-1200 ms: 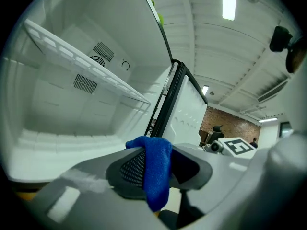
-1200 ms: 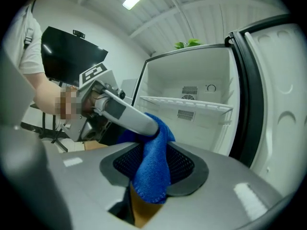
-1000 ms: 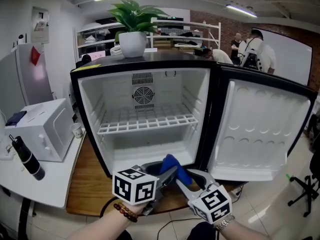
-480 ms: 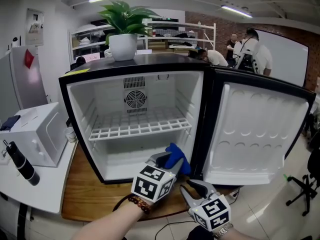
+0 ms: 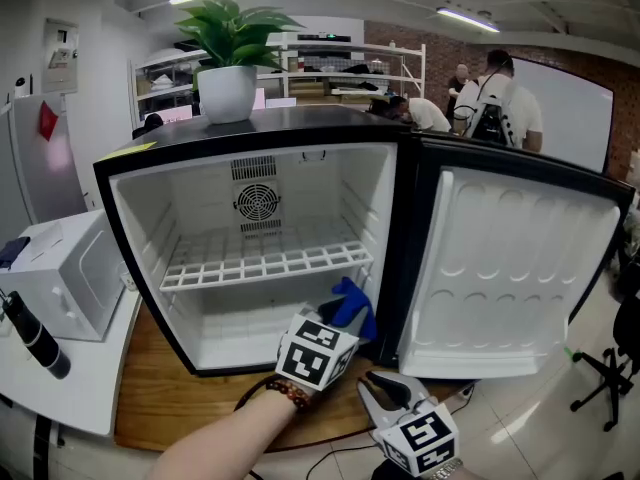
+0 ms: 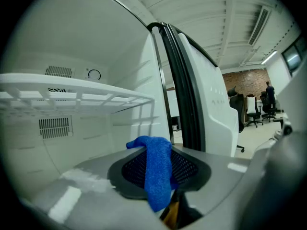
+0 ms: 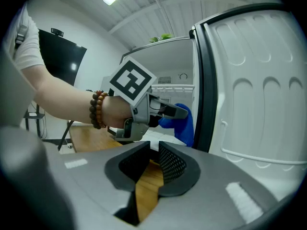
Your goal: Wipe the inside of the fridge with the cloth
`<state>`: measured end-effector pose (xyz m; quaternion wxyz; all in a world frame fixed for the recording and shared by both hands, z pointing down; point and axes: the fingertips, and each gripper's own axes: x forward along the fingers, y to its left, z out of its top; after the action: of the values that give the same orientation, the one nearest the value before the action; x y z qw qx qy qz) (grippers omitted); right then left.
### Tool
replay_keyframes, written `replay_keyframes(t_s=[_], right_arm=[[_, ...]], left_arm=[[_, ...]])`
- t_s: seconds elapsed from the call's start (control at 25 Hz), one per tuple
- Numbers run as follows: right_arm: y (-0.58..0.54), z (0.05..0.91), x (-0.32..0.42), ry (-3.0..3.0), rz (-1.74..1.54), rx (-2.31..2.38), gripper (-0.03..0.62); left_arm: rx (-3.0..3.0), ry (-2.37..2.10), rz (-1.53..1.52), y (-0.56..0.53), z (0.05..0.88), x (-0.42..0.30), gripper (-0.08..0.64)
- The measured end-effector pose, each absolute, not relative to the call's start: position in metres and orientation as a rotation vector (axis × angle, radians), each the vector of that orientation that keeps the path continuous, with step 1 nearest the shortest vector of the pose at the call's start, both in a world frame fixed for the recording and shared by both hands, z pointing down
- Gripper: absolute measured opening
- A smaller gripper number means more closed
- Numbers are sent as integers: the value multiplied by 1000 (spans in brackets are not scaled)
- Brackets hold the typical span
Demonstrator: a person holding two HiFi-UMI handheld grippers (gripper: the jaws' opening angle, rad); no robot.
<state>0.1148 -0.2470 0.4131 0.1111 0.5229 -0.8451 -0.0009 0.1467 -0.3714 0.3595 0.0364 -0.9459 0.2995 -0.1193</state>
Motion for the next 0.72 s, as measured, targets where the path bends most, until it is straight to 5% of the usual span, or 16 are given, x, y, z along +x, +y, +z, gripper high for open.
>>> replay_keyframes(t_s=[0.72], right_arm=[[-265,420,113,-2490,19,1524,51]], left_arm=[[-2853,1100,-301,-436,353,148,115]])
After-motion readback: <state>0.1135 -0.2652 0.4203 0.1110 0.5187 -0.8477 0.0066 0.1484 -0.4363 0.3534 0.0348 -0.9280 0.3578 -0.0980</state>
